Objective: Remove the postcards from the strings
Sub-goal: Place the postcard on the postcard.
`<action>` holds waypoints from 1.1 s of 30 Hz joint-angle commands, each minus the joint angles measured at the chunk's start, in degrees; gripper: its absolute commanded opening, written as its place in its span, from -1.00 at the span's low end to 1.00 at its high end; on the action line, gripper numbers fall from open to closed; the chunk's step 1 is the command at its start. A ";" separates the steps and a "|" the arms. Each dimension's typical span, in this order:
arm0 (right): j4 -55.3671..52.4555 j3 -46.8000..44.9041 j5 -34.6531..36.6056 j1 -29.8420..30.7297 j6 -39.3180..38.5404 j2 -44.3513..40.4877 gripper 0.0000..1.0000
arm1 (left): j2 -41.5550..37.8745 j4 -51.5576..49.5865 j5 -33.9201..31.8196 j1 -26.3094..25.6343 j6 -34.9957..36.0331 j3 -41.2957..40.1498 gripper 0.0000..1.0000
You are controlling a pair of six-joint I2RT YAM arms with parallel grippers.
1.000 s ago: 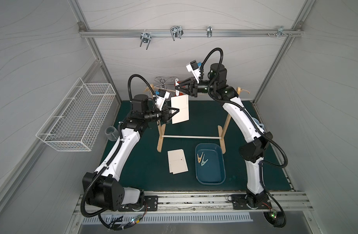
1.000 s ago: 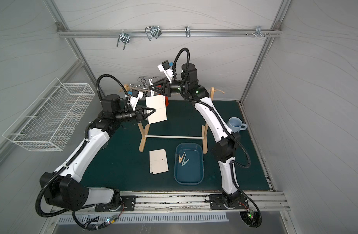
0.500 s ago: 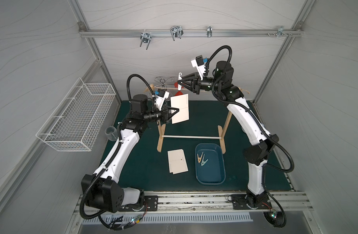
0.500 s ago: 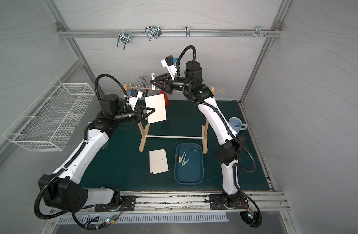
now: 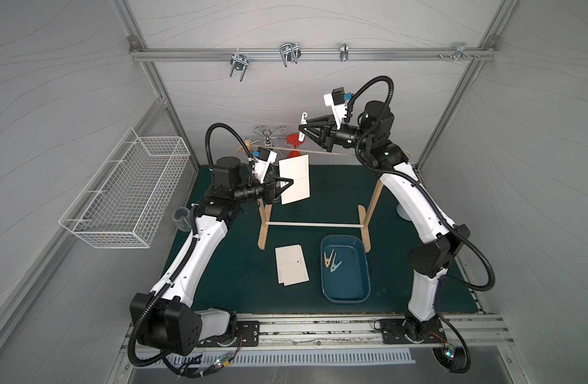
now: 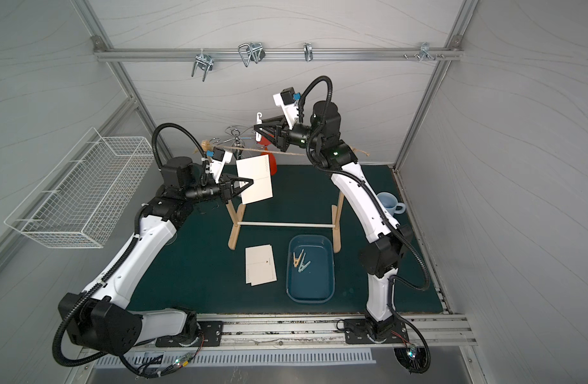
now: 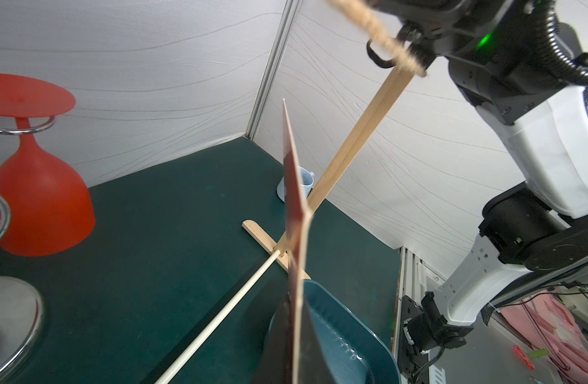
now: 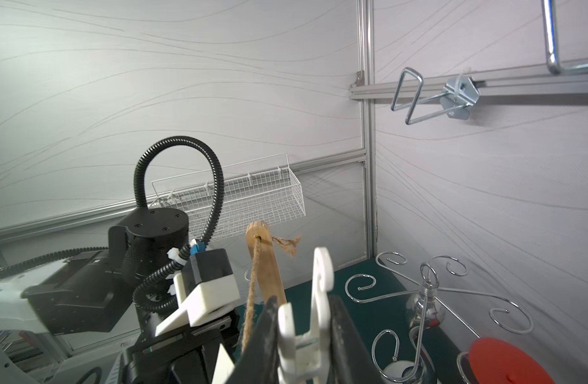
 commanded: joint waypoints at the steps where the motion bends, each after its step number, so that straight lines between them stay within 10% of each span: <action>1: 4.04 -0.82 0.46 -0.35 -1.44 -5.55 -1.00 | -1.63 2.59 -0.29 0.09 -0.72 -0.64 -1.00; 17: 2.28 -13.36 -1.48 -0.32 -3.50 -20.78 -1.00 | -4.59 1.63 -2.21 0.07 -2.93 -1.93 -1.00; 33: -6.41 -62.22 3.45 0.20 2.54 -53.09 -1.00 | -18.08 -8.18 -11.17 -3.72 -15.69 -16.37 -1.00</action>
